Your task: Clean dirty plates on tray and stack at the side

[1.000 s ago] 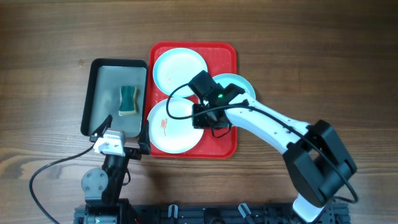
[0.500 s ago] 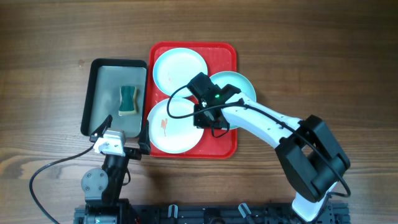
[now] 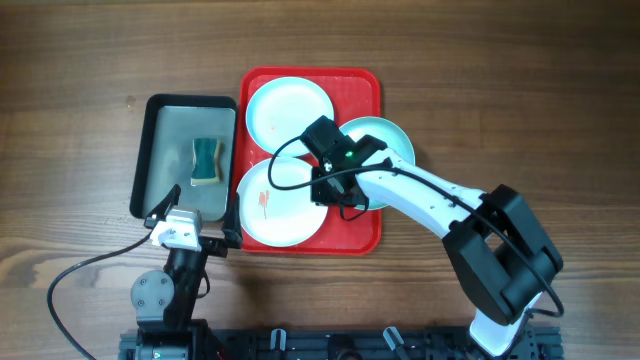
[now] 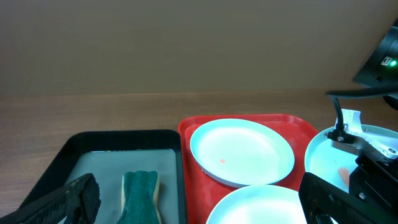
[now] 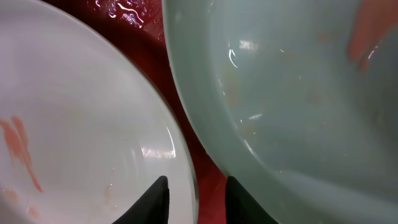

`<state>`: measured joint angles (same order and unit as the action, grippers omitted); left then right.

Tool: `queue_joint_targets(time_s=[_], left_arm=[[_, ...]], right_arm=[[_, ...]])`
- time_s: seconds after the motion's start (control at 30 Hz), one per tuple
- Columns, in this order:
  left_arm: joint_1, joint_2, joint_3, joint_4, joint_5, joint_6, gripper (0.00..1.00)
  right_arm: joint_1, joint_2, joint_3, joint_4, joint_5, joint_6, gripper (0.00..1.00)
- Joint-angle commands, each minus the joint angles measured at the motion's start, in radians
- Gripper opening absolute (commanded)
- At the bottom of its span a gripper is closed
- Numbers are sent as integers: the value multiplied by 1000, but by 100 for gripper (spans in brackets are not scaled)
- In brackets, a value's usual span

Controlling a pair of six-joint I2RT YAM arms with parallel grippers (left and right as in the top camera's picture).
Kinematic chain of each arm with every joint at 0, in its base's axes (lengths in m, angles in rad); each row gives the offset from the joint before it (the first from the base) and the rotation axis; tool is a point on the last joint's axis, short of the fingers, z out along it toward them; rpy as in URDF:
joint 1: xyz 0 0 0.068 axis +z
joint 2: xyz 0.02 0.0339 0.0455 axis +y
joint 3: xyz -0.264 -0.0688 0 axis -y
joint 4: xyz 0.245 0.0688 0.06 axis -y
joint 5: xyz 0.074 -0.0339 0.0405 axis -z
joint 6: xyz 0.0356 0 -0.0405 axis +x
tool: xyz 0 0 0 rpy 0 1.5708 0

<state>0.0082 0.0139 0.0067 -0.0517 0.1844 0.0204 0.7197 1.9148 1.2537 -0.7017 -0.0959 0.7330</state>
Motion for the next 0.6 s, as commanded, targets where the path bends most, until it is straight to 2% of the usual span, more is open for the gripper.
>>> queue_joint_targets(time_s=[0.0, 0.33, 0.57], left_arm=[[-5, -7, -1, -9, 5, -6, 100], [-5, -7, -1, -9, 5, -6, 100], [-5, -7, -1, -9, 5, -6, 100]], right_arm=[[3, 24, 38, -5, 10, -30, 32], [3, 23, 70, -49, -29, -49, 34], [3, 29, 47, -43, -35, -24, 32]])
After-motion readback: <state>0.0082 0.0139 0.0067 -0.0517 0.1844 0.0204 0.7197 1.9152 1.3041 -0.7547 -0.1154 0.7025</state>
